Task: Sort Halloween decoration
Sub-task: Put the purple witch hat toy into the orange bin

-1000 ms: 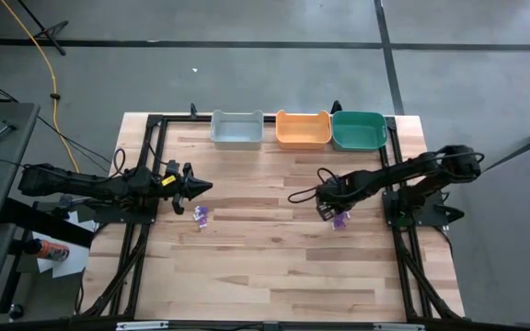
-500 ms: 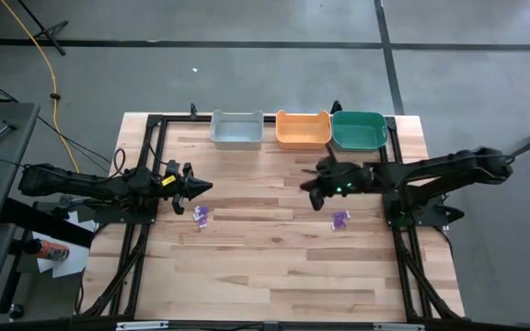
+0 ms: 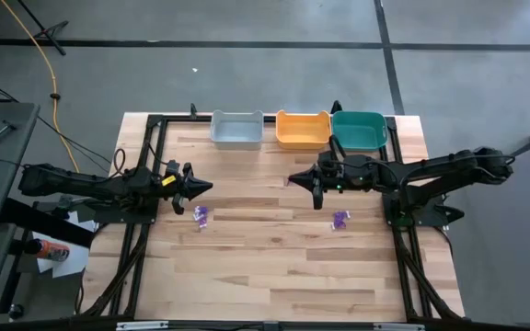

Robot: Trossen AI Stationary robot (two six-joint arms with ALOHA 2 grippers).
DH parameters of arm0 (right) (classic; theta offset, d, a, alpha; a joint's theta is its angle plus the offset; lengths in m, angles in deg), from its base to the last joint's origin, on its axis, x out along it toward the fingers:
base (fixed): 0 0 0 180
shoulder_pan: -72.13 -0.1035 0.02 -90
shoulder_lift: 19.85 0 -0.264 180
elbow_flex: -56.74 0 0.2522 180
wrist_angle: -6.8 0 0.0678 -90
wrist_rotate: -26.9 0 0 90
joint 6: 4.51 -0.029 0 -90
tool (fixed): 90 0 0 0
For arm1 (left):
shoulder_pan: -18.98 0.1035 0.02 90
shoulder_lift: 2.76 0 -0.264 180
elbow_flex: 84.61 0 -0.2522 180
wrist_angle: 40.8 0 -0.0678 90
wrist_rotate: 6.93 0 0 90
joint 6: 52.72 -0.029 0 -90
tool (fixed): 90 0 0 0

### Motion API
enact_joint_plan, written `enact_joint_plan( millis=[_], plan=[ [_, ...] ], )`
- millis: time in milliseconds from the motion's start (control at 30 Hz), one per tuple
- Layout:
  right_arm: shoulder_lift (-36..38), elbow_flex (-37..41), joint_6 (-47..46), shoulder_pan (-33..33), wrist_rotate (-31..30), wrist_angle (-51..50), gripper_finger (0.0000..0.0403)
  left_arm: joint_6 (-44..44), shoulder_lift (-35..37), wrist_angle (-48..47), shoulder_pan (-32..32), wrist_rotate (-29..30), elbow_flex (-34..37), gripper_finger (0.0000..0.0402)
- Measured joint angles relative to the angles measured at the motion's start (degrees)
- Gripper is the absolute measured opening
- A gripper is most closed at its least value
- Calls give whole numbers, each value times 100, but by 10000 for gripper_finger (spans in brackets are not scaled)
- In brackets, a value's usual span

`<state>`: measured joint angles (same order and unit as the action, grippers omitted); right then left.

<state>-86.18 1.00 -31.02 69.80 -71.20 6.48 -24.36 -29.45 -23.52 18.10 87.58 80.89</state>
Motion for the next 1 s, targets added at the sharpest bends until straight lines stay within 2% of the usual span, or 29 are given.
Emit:
enact_joint_plan(
  millis=[267, 700, 833, 900, 1000],
  plan=[
    [0, 0, 0, 7, 265, 128, 0, 0, -1, 0, 0, 0, 1, 1],
    [2, 0, -245, 7, 303, 147, 0, 18, 0, 4, -1, 1, 0, 1],
    [2, 0, -317, 9, 302, 147, 0, 666, -2, 245, 10, 70, -2, 1],
    [4, 0, -291, 9, 302, 147, 0, 727, -56, 205, 30, 67, -200, 1],
    [4, 0, 3, 45, 302, 147, 0, 221, -408, -428, 67, 48, -959, 1]
  ],
)
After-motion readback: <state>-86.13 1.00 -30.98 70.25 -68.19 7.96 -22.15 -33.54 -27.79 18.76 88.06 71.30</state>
